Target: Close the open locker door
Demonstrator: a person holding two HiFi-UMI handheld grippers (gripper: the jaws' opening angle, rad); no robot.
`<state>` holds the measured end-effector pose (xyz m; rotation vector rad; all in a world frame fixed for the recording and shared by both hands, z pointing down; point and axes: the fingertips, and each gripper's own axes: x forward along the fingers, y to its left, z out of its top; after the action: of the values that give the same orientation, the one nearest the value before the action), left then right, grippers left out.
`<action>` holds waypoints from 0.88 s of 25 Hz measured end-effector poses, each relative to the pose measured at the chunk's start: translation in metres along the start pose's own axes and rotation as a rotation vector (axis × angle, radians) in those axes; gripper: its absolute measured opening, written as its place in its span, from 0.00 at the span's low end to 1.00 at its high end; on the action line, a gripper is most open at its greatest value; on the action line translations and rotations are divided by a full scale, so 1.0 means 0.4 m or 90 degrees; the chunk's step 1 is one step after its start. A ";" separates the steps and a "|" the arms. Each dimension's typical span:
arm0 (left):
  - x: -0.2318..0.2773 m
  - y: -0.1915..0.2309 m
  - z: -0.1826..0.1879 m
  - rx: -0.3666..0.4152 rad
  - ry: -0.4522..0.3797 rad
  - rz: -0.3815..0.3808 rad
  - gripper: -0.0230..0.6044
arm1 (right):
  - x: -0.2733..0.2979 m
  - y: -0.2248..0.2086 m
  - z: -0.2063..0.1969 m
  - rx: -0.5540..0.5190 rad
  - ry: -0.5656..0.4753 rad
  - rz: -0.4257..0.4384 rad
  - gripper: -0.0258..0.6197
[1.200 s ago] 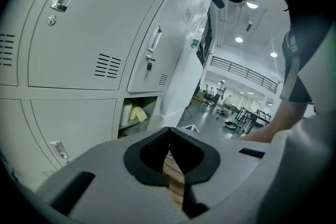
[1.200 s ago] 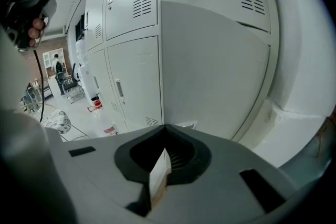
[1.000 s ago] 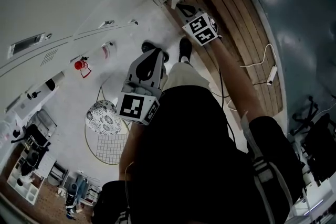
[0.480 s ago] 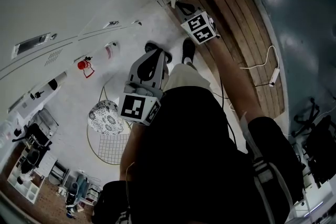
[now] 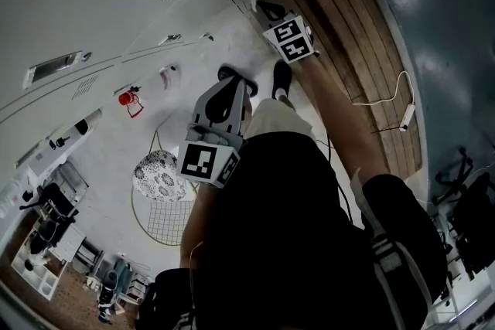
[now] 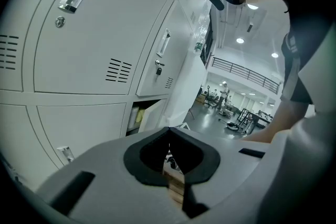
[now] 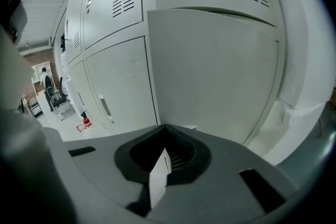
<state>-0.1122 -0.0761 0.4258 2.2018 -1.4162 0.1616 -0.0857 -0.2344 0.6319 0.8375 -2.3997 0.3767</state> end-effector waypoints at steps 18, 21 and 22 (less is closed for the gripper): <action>-0.020 0.050 0.014 -0.001 -0.006 0.009 0.07 | 0.073 -0.010 0.053 0.045 -0.021 -0.022 0.04; -0.023 0.057 0.014 -0.001 -0.005 0.011 0.07 | 0.084 -0.012 0.060 0.042 -0.022 -0.022 0.04; -0.024 0.059 0.014 -0.001 -0.005 0.011 0.07 | 0.088 -0.012 0.063 0.042 -0.022 -0.023 0.04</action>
<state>-0.1383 -0.0787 0.4258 2.1913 -1.4404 0.1573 -0.1156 -0.2658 0.6330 0.9224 -2.4125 0.4322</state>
